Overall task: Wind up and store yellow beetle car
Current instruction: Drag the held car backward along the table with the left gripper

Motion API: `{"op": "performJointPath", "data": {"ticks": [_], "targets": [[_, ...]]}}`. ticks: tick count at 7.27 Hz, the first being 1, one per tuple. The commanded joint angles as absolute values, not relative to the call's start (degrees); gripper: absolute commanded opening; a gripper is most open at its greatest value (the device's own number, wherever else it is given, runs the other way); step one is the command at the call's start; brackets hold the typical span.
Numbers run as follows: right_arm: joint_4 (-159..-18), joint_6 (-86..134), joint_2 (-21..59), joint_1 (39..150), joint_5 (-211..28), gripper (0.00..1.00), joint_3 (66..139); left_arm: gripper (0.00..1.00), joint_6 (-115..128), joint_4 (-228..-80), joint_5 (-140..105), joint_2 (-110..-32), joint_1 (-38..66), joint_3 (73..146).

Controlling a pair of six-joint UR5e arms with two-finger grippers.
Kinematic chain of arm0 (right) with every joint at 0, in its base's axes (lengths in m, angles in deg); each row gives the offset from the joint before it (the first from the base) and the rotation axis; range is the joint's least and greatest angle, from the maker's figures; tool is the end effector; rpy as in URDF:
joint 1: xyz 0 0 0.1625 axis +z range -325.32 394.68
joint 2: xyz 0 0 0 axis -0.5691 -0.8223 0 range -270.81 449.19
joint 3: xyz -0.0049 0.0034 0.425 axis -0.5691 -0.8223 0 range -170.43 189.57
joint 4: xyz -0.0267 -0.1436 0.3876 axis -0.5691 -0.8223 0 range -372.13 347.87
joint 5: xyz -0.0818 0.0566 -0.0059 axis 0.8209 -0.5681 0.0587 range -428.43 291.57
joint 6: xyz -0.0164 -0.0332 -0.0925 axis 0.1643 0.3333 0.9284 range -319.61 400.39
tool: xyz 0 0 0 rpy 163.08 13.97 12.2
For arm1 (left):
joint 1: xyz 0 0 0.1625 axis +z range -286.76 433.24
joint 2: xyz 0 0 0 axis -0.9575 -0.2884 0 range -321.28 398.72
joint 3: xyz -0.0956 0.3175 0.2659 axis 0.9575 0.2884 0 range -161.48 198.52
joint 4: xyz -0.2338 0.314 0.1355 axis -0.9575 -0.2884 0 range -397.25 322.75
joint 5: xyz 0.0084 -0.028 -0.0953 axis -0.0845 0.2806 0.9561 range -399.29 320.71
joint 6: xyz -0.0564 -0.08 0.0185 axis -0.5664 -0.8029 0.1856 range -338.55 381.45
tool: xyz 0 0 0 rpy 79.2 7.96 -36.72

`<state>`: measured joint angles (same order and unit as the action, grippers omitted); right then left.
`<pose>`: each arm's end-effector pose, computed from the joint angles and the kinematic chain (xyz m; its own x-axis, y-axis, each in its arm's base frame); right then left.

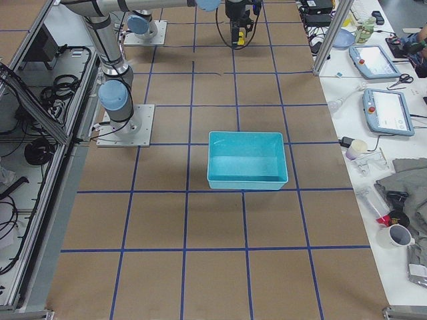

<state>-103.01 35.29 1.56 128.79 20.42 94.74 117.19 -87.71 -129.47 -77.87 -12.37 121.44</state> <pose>0.1718 -0.5037 0.5104 -0.9996 0.0160 -0.0250 0.0174 0.9983 -0.0564 -0.0873 -0.6010 0.1934 0.0236 0.9997 -0.0001 0.9997 -0.0236 0.0031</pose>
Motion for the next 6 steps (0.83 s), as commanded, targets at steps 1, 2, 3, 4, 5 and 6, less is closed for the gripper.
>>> {"op": "performJointPath", "data": {"ticks": [1, 2, 3, 4, 5, 6], "targets": [[-103.0, 35.3, 1.6, 128.7, 20.4, 1.0, 94.7, 0.45, 117.2, -87.5, -129.4, -78.2, -12.3, 121.3], [-103.0, 35.3, 1.6, 128.8, 20.4, 1.0, 94.7, 0.4, 117.8, -87.4, -129.4, -78.3, -11.1, 121.4], [-103.0, 35.3, 1.6, 128.8, 20.4, 1.0, 94.7, 0.38, 120.7, -87.3, -129.3, -78.5, -9.6, 121.3], [-103.0, 35.3, 1.6, 128.8, 20.4, 1.0, 94.7, 0.38, 121.5, -87.3, -129.3, -78.6, -9.1, 121.4], [-103.0, 35.3, 1.6, 128.8, 20.4, 1.0, 94.7, 0.38, 121.6, -87.1, -129.3, -78.5, -8.6, 121.4], [-103.0, 35.3, 1.6, 128.7, 20.4, 1.0, 94.7, 0.38, 121.8, -87.3, -129.3, -78.4, -7.2, 121.5]]}}
